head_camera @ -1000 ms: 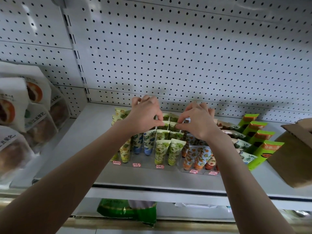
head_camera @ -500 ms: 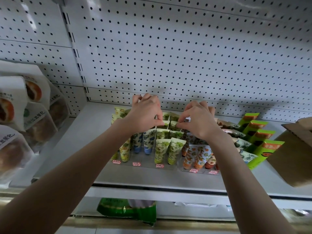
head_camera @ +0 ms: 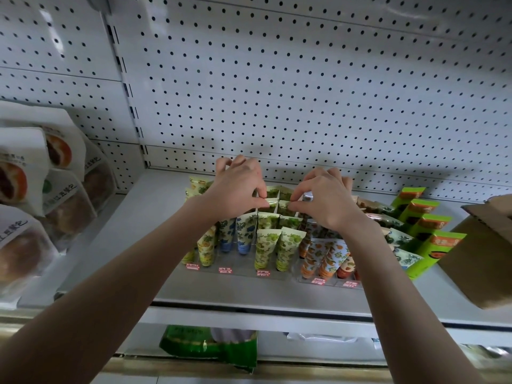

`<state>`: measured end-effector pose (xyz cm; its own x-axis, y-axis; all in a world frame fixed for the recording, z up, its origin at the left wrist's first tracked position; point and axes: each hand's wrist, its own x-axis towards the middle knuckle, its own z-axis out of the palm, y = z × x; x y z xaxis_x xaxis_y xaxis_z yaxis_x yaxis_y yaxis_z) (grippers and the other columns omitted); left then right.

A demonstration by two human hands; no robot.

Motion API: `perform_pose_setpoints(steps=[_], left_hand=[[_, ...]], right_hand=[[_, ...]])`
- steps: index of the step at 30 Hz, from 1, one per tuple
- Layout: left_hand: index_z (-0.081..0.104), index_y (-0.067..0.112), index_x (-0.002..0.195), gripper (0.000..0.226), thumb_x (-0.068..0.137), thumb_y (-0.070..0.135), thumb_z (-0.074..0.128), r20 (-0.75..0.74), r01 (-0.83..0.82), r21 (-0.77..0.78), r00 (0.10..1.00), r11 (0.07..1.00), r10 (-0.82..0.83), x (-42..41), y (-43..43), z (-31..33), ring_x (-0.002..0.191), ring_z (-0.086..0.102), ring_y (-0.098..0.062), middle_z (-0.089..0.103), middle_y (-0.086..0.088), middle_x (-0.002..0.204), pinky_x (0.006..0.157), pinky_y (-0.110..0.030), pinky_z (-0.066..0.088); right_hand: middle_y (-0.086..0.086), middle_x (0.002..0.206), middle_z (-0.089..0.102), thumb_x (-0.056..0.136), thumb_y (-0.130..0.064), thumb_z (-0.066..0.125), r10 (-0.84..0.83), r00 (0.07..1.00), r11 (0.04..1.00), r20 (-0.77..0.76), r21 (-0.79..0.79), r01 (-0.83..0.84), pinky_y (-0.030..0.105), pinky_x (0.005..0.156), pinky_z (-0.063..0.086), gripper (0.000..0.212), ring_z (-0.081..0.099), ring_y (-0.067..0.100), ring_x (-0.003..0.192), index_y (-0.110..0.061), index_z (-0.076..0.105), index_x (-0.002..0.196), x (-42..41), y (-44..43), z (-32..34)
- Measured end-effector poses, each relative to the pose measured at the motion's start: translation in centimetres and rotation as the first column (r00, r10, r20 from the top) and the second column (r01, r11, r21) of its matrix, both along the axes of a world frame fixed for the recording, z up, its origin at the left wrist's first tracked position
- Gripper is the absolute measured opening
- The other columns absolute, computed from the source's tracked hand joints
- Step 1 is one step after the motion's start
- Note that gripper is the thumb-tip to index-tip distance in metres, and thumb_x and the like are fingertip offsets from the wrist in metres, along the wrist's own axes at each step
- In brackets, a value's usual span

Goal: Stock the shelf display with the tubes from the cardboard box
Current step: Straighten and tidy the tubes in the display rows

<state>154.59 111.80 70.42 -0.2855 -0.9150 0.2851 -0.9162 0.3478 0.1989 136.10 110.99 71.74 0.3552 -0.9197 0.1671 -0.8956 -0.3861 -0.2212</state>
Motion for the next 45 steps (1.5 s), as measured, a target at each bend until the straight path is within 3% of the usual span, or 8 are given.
perform_pose_setpoints(steps=[6,23,34,45], left_hand=[[0.072,0.029,0.087,0.015,0.083,0.041,0.064,-0.132,-0.039,0.006,0.990,0.999,0.039,0.3,-0.4,1.1,0.110,0.035,-0.014,0.050,0.007,0.111,0.094,-0.031,0.012],[0.072,0.029,0.091,0.017,0.081,0.042,0.066,-0.016,-0.056,0.079,0.998,0.995,0.058,-0.7,-3.3,0.7,0.113,0.033,-0.014,0.049,0.007,0.114,0.096,-0.036,0.014],[0.074,0.025,0.084,0.015,0.082,0.038,0.066,0.021,-0.039,0.059,0.999,0.997,0.038,-0.6,-3.7,0.5,0.108,0.032,-0.014,0.049,0.009,0.111,0.097,-0.036,0.015],[0.074,0.024,0.084,0.016,0.083,0.038,0.065,0.025,-0.040,0.056,0.999,0.998,0.038,-0.5,-3.6,0.4,0.107,0.032,-0.014,0.049,0.007,0.111,0.095,-0.036,0.015]], right_hand=[[-0.001,0.118,0.049,0.086,-0.040,0.063,-0.020,0.995,0.999,0.100,-0.034,0.024,0.027,0.081,0.011,0.017,0.031,0.022,0.116,-0.028,0.071,0.094,-0.4,-0.7,0.8],[-0.001,0.122,0.047,0.085,-0.042,0.063,-0.015,0.994,0.998,-0.105,0.052,0.021,0.037,0.096,0.020,0.018,0.029,0.024,0.120,-0.030,0.070,0.096,0.7,-3.5,0.4],[-0.003,0.117,0.050,0.085,-0.042,0.063,0.003,0.996,1.000,-0.090,0.025,-0.001,0.037,0.095,0.022,0.015,0.031,0.023,0.114,-0.030,0.072,0.088,0.8,-4.1,-0.1],[-0.003,0.117,0.050,0.085,-0.041,0.064,0.008,0.996,1.000,-0.092,0.022,-0.006,0.037,0.096,0.022,0.014,0.032,0.023,0.115,-0.032,0.071,0.092,0.7,-4.0,0.0]])
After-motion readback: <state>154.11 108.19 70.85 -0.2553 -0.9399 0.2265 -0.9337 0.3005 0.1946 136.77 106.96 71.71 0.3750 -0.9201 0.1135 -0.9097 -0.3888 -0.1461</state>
